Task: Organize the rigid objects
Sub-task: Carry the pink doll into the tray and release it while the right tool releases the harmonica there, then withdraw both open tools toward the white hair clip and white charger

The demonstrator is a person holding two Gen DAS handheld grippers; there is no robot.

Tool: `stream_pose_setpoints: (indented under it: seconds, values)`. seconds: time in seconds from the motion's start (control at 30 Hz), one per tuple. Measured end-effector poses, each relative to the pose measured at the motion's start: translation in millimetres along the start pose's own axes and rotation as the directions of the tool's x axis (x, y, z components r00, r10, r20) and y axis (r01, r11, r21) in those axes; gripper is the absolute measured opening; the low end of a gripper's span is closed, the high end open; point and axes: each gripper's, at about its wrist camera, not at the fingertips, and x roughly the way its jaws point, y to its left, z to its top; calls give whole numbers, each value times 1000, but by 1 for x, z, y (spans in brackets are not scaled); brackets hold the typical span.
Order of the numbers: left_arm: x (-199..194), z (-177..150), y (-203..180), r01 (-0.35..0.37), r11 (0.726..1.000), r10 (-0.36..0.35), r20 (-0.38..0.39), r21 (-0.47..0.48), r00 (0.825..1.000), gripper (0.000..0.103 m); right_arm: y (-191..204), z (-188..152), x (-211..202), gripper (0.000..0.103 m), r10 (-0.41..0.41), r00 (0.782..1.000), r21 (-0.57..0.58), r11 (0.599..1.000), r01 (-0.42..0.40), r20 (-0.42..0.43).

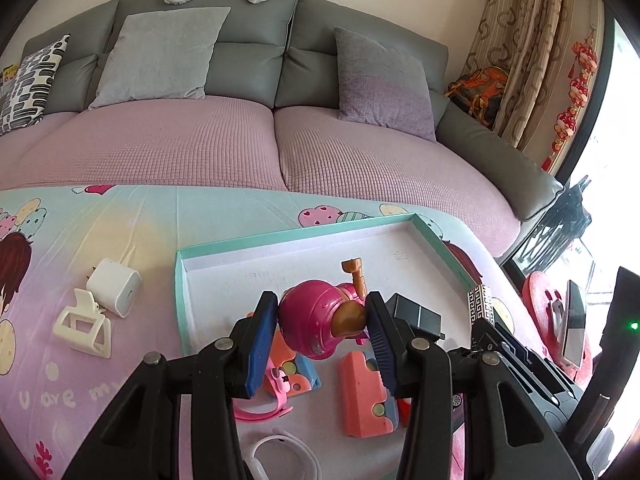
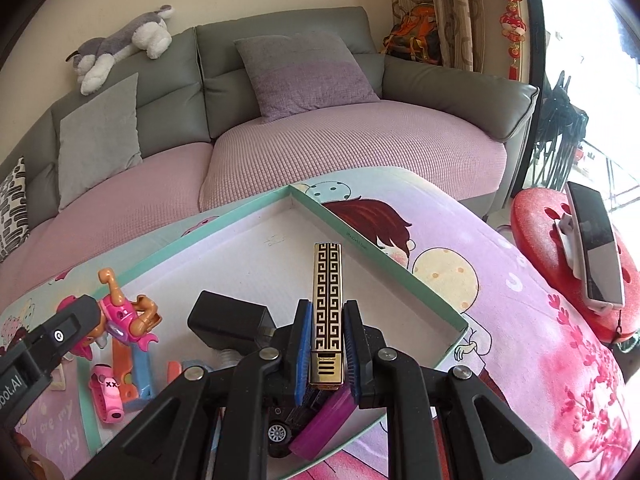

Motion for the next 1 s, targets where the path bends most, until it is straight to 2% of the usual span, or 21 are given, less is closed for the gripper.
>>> stream_pose_setpoints:
  seconds: [0.5,0.57,0.7,0.83,0.9,0.93,1.0]
  values:
    - [11,-2,-1,-19,1000,20,-73,15,997,48,15,-1,0,21,-11,1000,-70,998,10,-6]
    - [7,0,1,-25,1000,26,-65,12,998,54,16,-1,-2,24,-8,1000,-74,997,8,-2]
    - [-1,5,9,-44,999,44,-43,-3,998,67,22,1,-9,39,7,1000,-82,997,-5,15]
    - [-9,9,20,-70,997,69,-24,-24,997,69,31,3,-15,39,31,999,-101,994,-28,27]
    - [-12,10,26,-90,995,90,-17,-37,996,77,38,3,-17,45,62,998,-101,993,-59,25]
    - [-13,11,31,-102,994,101,-14,-45,995,85,43,2,-18,47,82,996,-102,992,-79,22]
    - [-16,13,42,-129,989,129,-7,-70,992,88,53,1,-18,49,114,993,-116,987,-112,13]
